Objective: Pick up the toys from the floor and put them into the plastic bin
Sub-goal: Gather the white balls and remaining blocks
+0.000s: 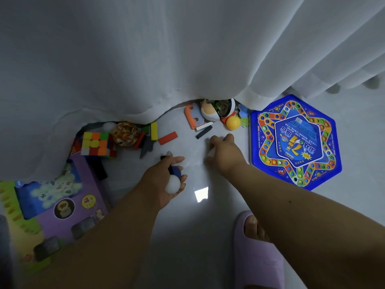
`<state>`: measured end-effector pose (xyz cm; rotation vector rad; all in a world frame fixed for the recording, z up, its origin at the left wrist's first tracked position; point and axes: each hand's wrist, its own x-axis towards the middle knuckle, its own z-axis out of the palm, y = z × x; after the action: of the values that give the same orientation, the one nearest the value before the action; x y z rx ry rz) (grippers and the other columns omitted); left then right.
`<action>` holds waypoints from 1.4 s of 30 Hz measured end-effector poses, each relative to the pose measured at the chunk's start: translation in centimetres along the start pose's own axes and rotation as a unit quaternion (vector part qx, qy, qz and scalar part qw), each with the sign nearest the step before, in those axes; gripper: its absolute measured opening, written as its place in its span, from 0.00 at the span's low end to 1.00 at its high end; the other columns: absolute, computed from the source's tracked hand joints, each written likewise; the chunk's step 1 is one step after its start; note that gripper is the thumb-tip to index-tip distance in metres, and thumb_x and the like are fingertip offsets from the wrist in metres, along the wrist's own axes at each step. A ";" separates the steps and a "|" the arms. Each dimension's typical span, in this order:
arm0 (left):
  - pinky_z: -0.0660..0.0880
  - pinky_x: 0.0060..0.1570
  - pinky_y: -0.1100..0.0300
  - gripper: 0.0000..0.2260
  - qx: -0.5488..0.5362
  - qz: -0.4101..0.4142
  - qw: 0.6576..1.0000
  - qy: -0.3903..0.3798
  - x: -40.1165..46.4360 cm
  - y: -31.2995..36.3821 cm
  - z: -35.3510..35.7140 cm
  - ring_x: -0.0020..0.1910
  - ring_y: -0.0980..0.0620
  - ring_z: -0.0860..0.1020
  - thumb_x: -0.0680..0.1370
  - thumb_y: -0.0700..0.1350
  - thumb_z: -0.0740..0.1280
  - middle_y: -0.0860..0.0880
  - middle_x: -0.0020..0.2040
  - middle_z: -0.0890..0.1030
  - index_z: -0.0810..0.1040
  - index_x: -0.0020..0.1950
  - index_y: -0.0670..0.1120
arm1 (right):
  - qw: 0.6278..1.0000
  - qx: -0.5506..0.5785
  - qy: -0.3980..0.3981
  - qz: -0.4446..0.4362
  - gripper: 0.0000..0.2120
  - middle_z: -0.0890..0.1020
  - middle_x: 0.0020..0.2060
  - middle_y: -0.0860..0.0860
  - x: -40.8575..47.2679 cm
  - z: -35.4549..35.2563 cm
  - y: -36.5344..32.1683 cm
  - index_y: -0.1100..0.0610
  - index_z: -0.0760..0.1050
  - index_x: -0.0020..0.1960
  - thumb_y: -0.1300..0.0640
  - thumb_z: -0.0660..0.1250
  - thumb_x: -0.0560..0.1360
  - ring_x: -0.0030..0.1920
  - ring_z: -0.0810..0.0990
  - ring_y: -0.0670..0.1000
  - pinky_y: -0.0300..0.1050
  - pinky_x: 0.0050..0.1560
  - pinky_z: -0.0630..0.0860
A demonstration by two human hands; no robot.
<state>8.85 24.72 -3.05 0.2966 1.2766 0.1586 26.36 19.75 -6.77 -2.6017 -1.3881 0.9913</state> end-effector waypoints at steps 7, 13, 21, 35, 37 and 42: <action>0.76 0.25 0.63 0.16 -0.054 -0.033 0.998 0.003 -0.3 0.4 -0.3 0.48 0.45 0.77 0.77 0.47 0.67 0.42 0.60 0.75 0.76 0.64 0.47 | 0.972 0.186 -0.094 -0.107 0.15 0.75 0.52 0.53 -0.8 -1.7 -2.7 0.49 0.71 0.49 0.57 0.74 0.68 0.52 0.75 0.53 0.42 0.50 0.74; 0.76 0.24 0.65 0.14 -0.038 -0.075 0.994 -0.068 -0.6 0.5 -1.4 0.42 0.48 0.78 0.81 0.53 0.58 0.43 0.51 0.79 0.75 0.59 0.46 | 0.942 0.243 -0.189 -0.133 0.09 0.80 0.50 0.52 -1.2 -2.8 -5.8 0.54 0.77 0.48 0.63 0.72 0.70 0.47 0.79 0.49 0.44 0.51 0.79; 0.74 0.21 0.67 0.11 -0.047 -0.075 0.992 -0.087 -0.4 0.3 -2.2 0.33 0.51 0.80 0.79 0.51 0.62 0.43 0.45 0.79 0.77 0.55 0.46 | 0.922 0.316 -0.205 -0.090 0.10 0.81 0.47 0.55 -1.5 -2.4 -5.8 0.57 0.75 0.48 0.65 0.72 0.70 0.47 0.81 0.53 0.48 0.53 0.80; 0.74 0.22 0.67 0.08 -0.101 -0.015 0.991 -0.085 -0.1 -0.3 -2.8 0.29 0.53 0.79 0.80 0.48 0.61 0.44 0.46 0.78 0.80 0.51 0.53 | 0.971 -0.158 0.133 -0.121 0.18 0.73 0.60 0.60 2.0 -1.0 -2.5 0.63 0.69 0.65 0.66 0.56 0.76 0.58 0.72 0.60 0.54 0.54 0.73; 0.75 0.23 0.67 0.08 -0.102 -0.014 0.991 -0.082 -0.1 -0.4 -3.0 0.29 0.53 0.79 0.80 0.48 0.61 0.44 0.47 0.78 0.80 0.51 0.53 | 0.974 -0.167 0.123 -0.096 0.17 0.72 0.61 0.61 2.3 -1.3 -2.8 0.63 0.68 0.65 0.66 0.55 0.77 0.59 0.71 0.60 0.52 0.55 0.71; 0.74 0.23 0.67 0.08 -0.115 -0.014 0.990 -0.077 0.0 -0.2 -3.3 0.30 0.52 0.78 0.80 0.47 0.61 0.44 0.47 0.78 0.80 0.50 0.53 | 0.969 -0.198 0.121 -0.089 0.15 0.73 0.59 0.64 2.4 -1.4 -3.1 0.67 0.71 0.61 0.67 0.57 0.76 0.59 0.71 0.63 0.54 0.52 0.69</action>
<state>5.66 24.93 -3.95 0.0904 1.0964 0.2525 25.78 23.84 -5.95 -2.6691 -1.8654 0.3866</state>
